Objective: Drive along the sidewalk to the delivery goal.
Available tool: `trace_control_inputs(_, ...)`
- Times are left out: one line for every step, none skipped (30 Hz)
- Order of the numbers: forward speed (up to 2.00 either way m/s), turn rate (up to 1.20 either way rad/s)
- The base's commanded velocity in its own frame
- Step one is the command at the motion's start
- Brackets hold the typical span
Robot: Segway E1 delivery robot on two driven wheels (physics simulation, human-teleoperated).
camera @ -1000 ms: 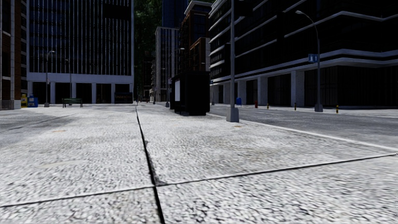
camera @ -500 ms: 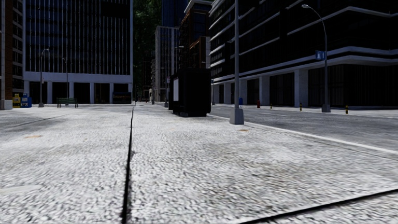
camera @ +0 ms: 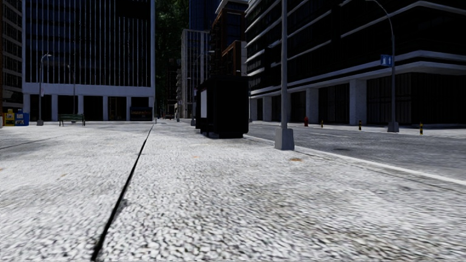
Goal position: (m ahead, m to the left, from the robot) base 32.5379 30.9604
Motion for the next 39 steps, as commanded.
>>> trace_control_inputs(1.81,0.15)
trace_control_inputs(1.81,0.15)
trace_control_inputs(1.81,0.15)
trace_control_inputs(1.81,0.15)
trace_control_inputs(1.81,0.15)
trace_control_inputs(1.81,0.15)
trace_control_inputs(1.81,0.15)
trace_control_inputs(1.81,0.15)
trace_control_inputs(1.81,0.15)
trace_control_inputs(1.81,0.15)
trace_control_inputs(1.81,0.15)
trace_control_inputs(1.81,0.15)
trace_control_inputs(1.84,0.15)
trace_control_inputs(1.88,0.15)
trace_control_inputs(1.88,0.15)
trace_control_inputs(1.91,0.15)
trace_control_inputs(1.91,0.15)
trace_control_inputs(1.92,0.15)
trace_control_inputs(1.92,0.15)
trace_control_inputs(1.92,0.15)
trace_control_inputs(1.92,0.15)
trace_control_inputs(1.92,0.15)
trace_control_inputs(1.92,0.15)
trace_control_inputs(1.92,0.15)
trace_control_inputs(1.92,0.15)
trace_control_inputs(1.92,0.18)
trace_control_inputs(1.93,0.19)
trace_control_inputs(1.93,0.19)
trace_control_inputs(1.93,0.21)
trace_control_inputs(1.93,0.22)
trace_control_inputs(1.93,0.22)
trace_control_inputs(1.94,0.24)
trace_control_inputs(1.94,0.25)
trace_control_inputs(1.94,0.27)
trace_control_inputs(1.94,0.28)
trace_control_inputs(1.94,0.28)
trace_control_inputs(1.94,0.3)
trace_control_inputs(1.94,0.31)
trace_control_inputs(1.94,0.31)
